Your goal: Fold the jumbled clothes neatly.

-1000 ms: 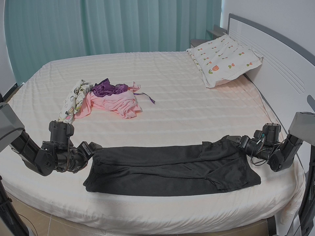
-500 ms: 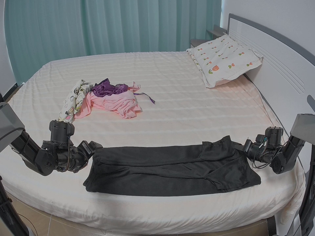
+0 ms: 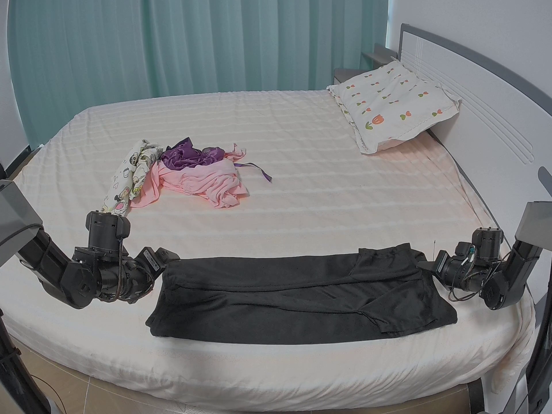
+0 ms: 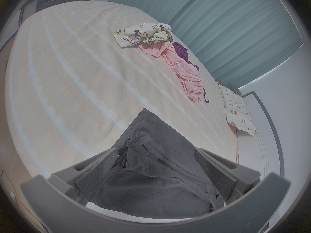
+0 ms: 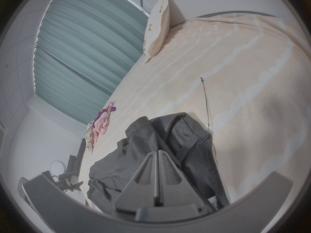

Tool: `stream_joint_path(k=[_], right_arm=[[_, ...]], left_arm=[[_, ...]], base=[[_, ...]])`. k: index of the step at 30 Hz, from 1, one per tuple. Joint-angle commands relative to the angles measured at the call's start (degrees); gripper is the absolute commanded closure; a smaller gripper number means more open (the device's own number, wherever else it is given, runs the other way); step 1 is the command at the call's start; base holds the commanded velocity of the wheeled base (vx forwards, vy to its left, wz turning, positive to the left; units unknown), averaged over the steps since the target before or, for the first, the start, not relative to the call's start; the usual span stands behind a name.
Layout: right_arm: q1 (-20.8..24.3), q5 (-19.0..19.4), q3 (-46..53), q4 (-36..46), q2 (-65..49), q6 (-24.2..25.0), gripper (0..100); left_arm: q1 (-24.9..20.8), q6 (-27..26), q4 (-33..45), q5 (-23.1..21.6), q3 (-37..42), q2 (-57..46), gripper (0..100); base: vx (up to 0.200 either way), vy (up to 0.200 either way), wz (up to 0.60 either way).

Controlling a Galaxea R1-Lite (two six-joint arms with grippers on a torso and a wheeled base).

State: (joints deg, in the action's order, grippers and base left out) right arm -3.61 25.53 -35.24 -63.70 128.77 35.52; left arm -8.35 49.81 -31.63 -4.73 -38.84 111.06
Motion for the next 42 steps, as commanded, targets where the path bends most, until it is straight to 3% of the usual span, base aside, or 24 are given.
stream_joint_path(k=[1,4,5,12,17,21,27,35,40,42], right_arm=[[-0.43,0.05,0.17,-0.11,-0.27,-0.02,100],[-0.43,-0.13,0.17,-0.02,-0.10,-0.02,100],[-0.35,-0.13,0.17,0.06,-0.10,-0.02,0],[-0.43,-0.57,2.46,0.06,-4.05,0.25,0],[0.09,-4.35,8.26,0.06,-8.89,0.42,0],[1.15,-7.77,13.62,-0.38,-11.08,2.45,0],[1.59,-7.51,19.60,-3.19,-12.75,9.39,0],[5.19,-7.42,23.20,-9.52,-11.61,9.56,0],[5.28,-7.42,23.64,-10.84,-11.17,9.74,0],[5.28,-7.42,24.08,-11.36,-11.44,9.74,0]], left_arm=[[0.00,0.02,-0.01,-0.02,-0.01,0.39,0],[0.00,0.02,-0.09,-0.02,-0.01,0.48,0],[0.00,0.02,-0.09,-0.02,-0.10,0.48,0],[0.62,-1.82,-0.01,-0.37,-0.89,0.48,0],[1.67,-12.46,0.96,-0.90,-1.24,3.03,0],[1.32,-16.50,3.16,-0.98,-3.00,6.37,0],[1.41,-20.63,3.51,-1.86,-4.23,10.23,0],[1.58,-23.36,2.98,-4.23,-6.07,11.38,0],[1.67,-23.80,2.98,-5.29,-7.65,12.43,0],[1.67,-26.26,2.98,-5.38,-7.48,13.22,0]], base=[[0.000,0.000,0.00],[0.000,0.000,0.00],[0.000,0.000,0.00],[0.000,0.000,0.00],[0.000,0.000,0.00],[0.000,0.000,0.00],[0.000,0.000,0.00],[0.000,0.000,0.00],[0.000,0.000,0.00],[0.000,0.000,0.00]])
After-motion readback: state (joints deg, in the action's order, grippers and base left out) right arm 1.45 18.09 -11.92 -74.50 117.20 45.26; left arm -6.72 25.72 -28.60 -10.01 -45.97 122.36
